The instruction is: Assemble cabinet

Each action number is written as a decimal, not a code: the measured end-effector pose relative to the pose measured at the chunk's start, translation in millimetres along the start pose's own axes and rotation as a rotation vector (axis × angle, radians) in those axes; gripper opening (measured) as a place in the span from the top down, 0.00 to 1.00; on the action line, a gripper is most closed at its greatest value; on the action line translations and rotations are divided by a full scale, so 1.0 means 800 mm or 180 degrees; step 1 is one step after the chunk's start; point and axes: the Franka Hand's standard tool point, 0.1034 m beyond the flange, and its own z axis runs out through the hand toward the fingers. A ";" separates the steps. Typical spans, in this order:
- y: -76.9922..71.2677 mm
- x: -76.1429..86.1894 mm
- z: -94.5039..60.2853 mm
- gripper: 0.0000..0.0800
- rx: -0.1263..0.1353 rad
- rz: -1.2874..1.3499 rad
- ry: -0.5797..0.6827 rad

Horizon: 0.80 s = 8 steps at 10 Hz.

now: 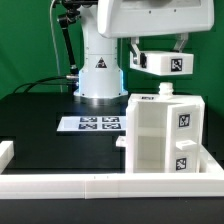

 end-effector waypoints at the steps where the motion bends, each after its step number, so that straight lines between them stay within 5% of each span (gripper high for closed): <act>1: -0.001 -0.003 0.001 0.30 0.0001 0.0023 -0.0008; 4: -0.001 -0.002 0.003 0.30 0.0004 0.0019 -0.0017; 8: -0.005 0.033 0.008 0.30 0.0020 -0.0022 0.0001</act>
Offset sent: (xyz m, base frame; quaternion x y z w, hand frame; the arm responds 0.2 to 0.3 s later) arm 0.0000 0.0000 0.0000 0.0000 0.0000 0.0000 1.0000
